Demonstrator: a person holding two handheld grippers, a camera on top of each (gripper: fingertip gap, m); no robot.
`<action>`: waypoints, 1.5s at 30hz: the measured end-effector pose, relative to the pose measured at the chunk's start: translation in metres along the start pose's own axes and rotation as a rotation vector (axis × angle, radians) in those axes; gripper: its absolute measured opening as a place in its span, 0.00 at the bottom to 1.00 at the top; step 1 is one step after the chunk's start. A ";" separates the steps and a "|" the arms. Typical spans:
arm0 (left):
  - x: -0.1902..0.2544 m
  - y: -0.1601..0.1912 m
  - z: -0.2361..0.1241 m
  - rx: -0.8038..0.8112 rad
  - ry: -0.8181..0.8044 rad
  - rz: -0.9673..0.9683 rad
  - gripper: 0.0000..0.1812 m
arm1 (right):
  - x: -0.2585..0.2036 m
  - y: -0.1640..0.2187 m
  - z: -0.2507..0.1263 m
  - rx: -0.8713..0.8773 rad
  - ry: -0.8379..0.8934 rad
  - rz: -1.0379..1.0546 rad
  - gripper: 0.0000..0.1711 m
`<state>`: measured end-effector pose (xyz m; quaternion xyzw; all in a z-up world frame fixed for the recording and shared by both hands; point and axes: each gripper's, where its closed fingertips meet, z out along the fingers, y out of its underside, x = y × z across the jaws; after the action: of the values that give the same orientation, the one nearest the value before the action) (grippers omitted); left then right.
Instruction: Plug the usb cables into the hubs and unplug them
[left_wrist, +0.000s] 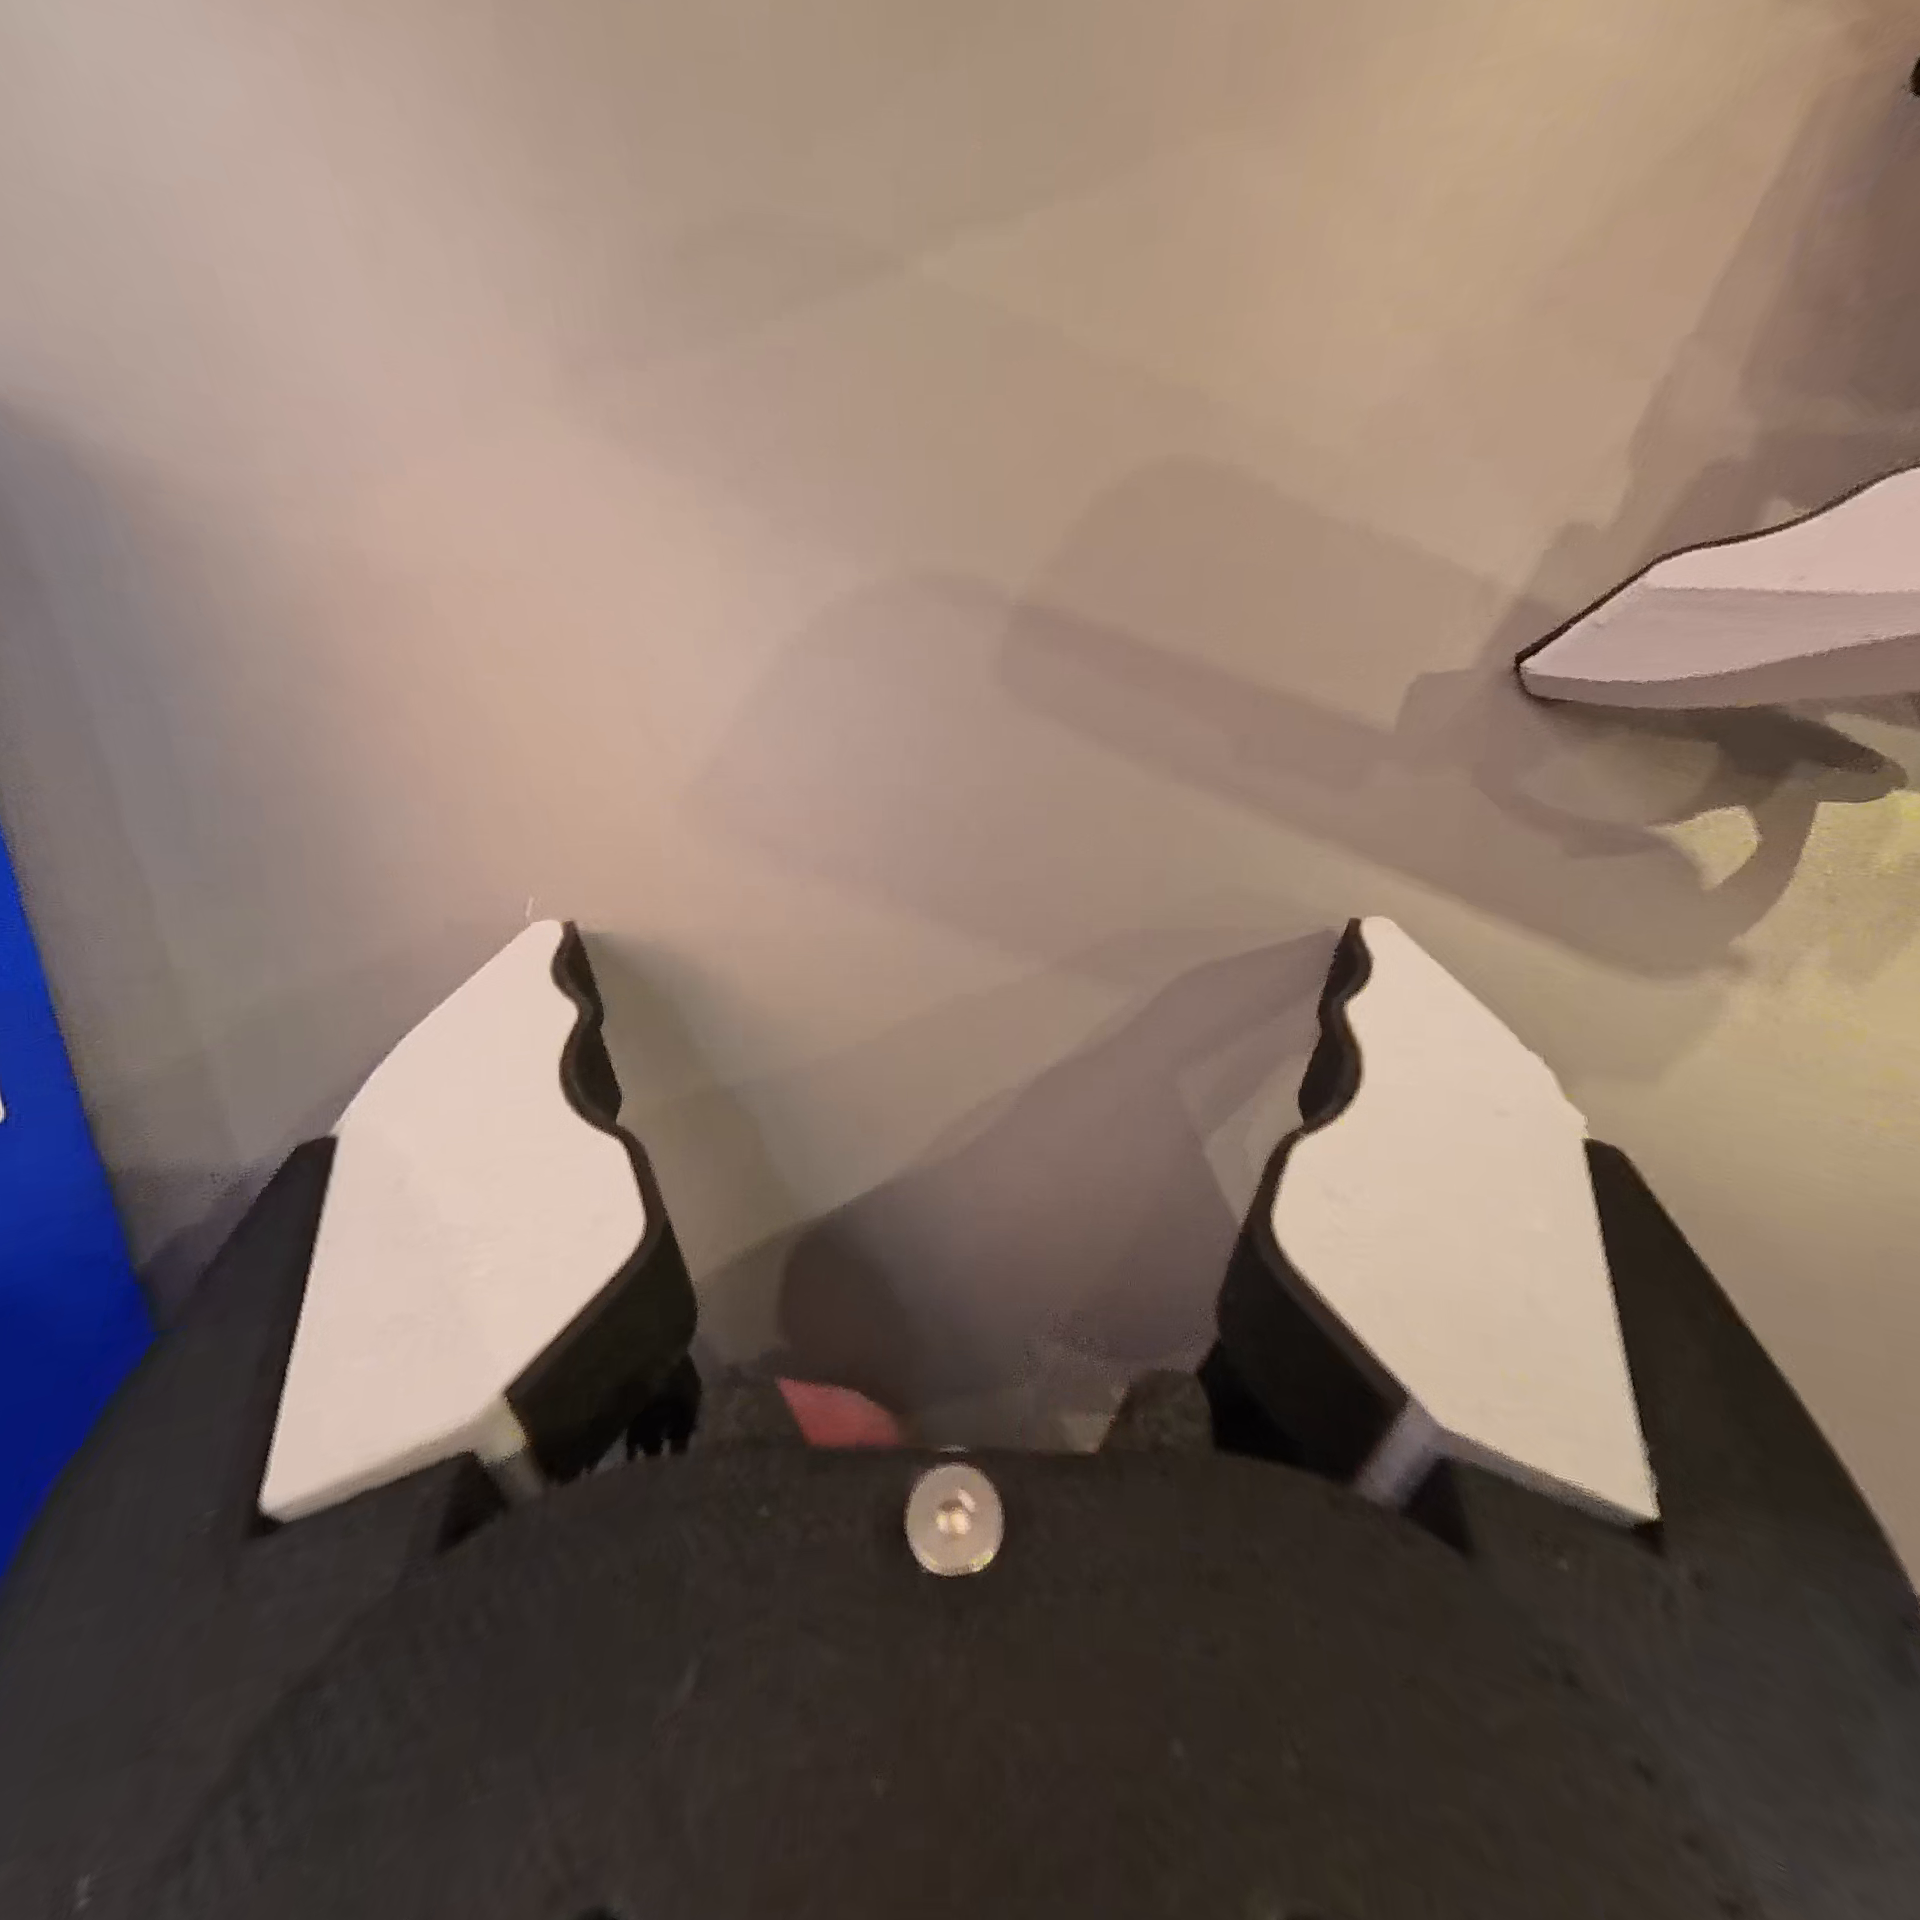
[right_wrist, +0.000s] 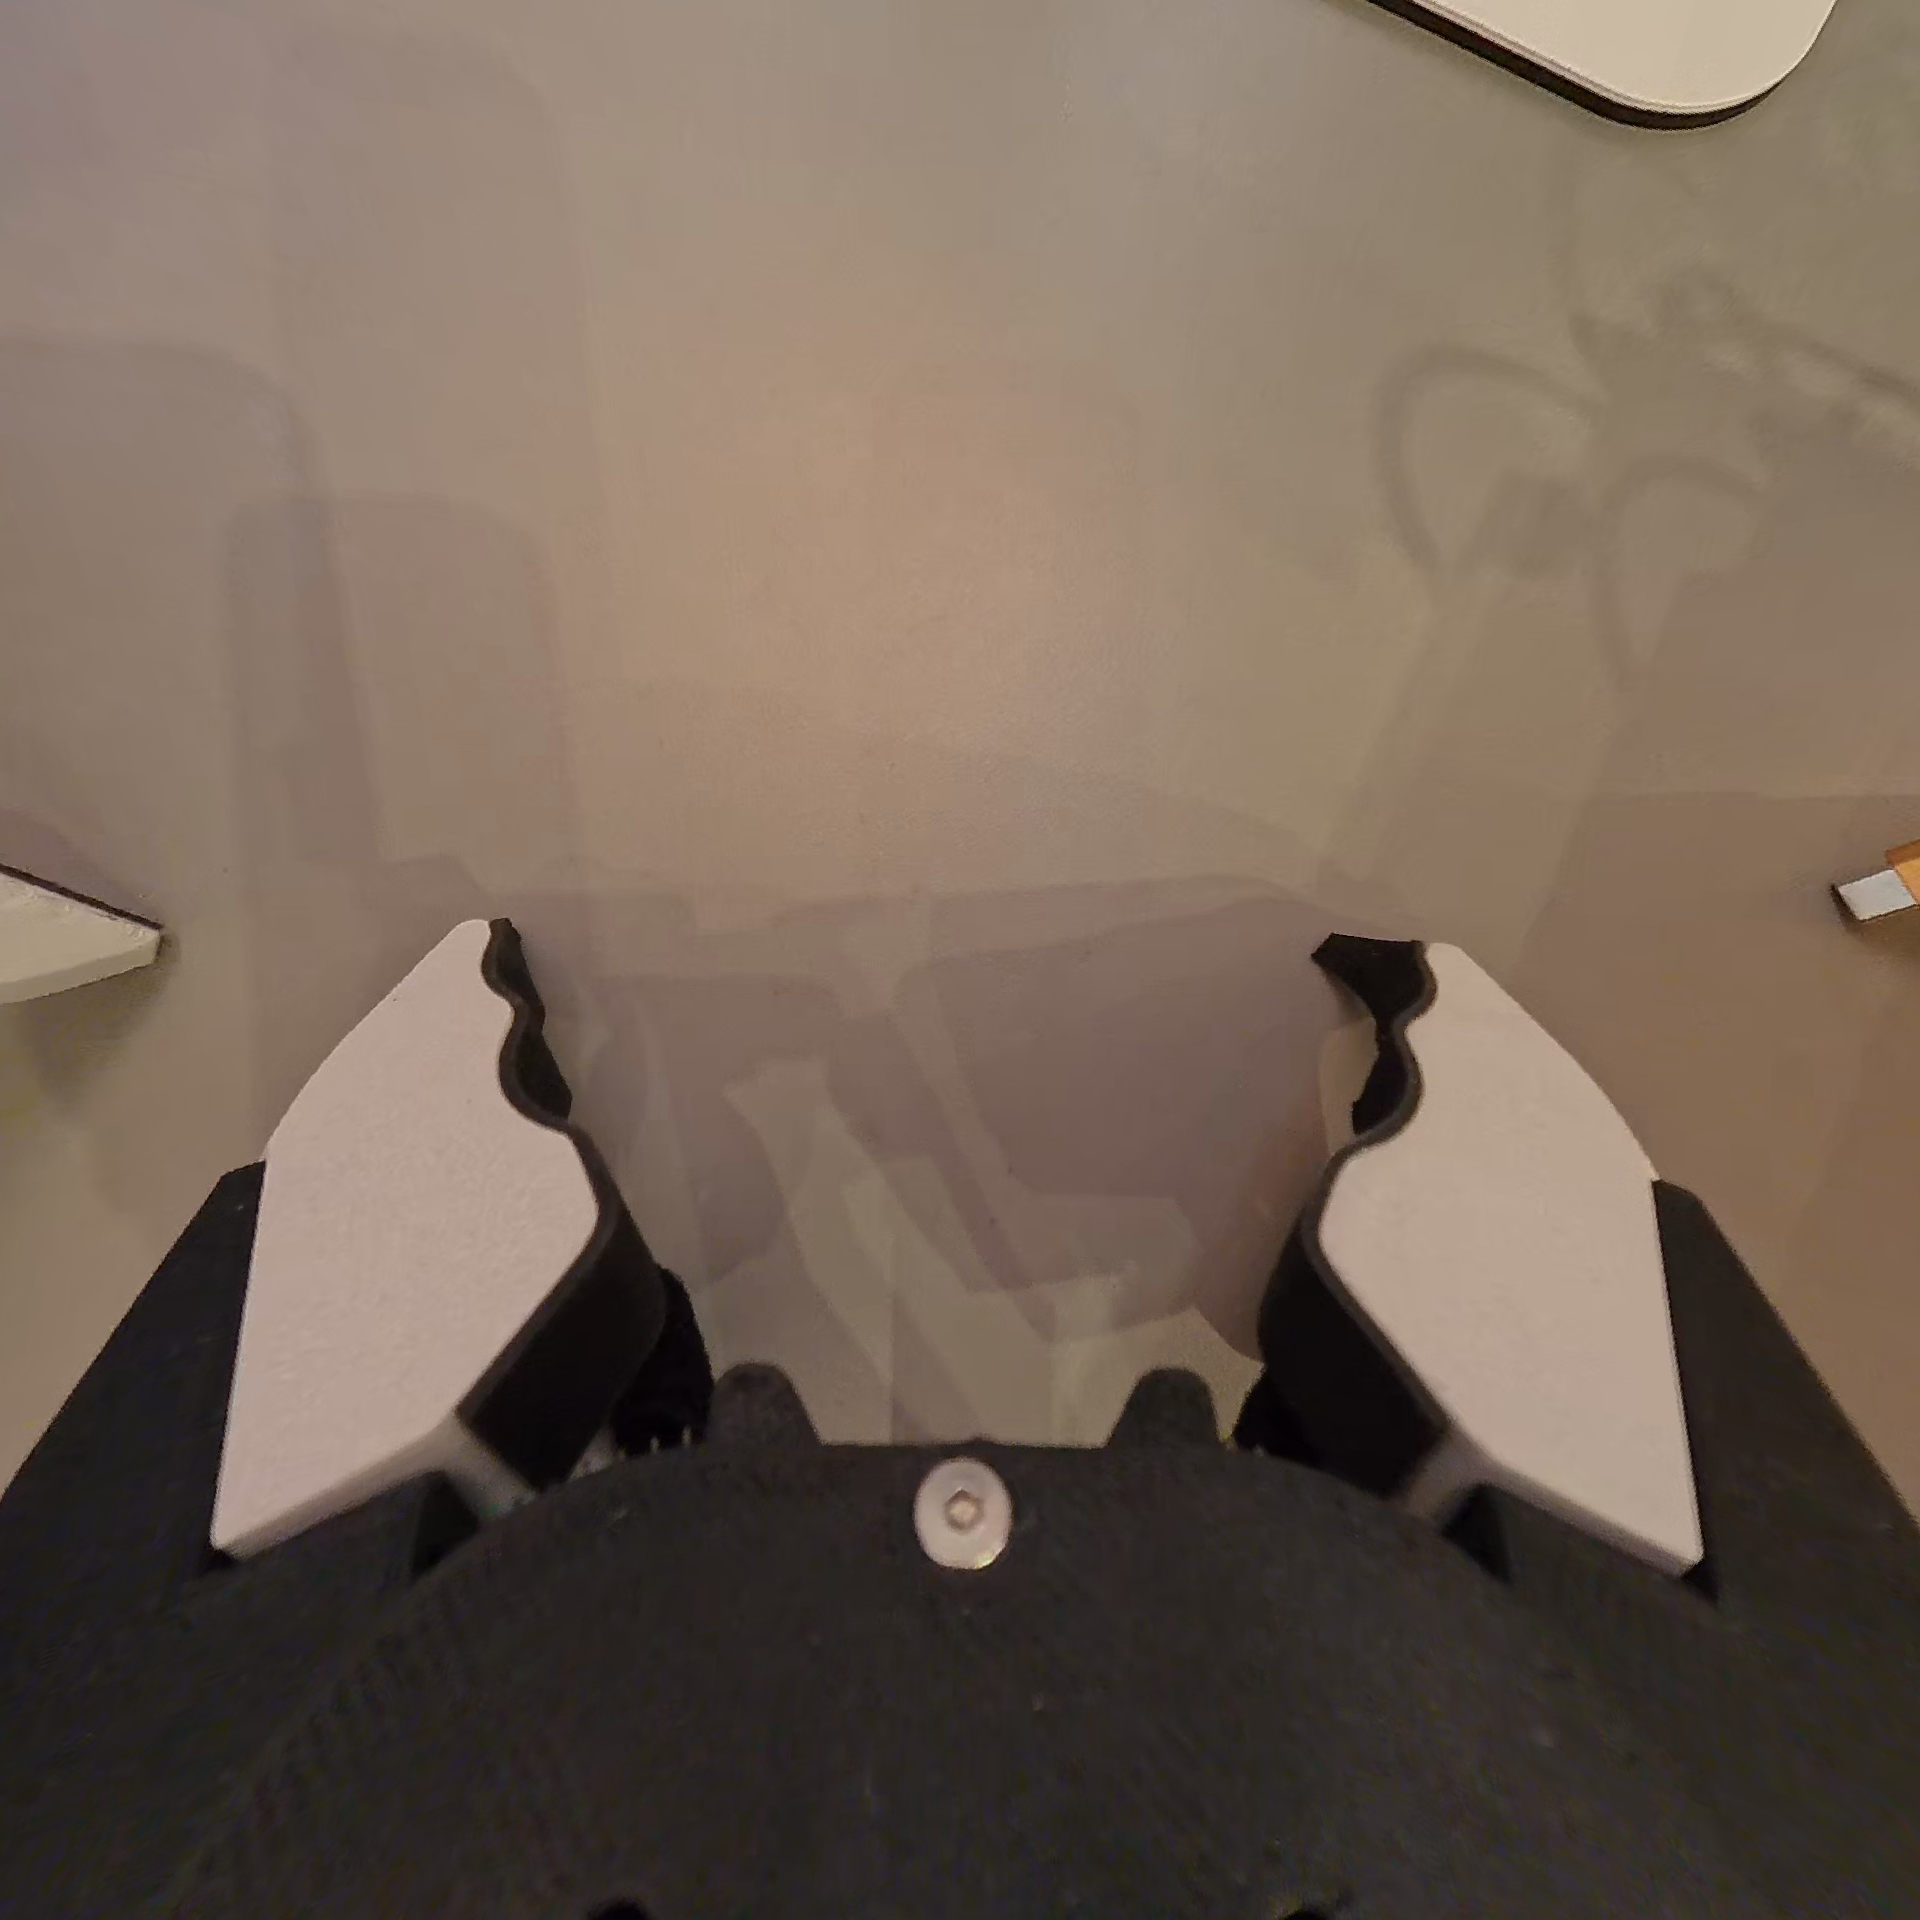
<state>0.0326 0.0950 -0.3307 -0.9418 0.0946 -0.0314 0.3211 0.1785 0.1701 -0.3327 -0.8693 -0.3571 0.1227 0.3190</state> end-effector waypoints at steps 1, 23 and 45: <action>0.000 -0.001 0.000 0.015 -0.005 0.002 0.71 | 0.000 0.000 0.000 0.000 0.000 0.000 0.85; 0.026 0.013 -0.006 0.008 0.094 0.122 0.80 | 0.000 0.000 0.000 0.000 0.000 0.000 0.85; 0.006 0.007 -0.007 0.033 0.037 0.044 0.70 | 0.000 0.000 0.000 0.000 0.000 0.000 0.85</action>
<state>0.0366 0.0841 -0.3298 -0.9334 0.1206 -0.0435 0.3352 0.1785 0.1699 -0.3327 -0.8693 -0.3571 0.1228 0.3190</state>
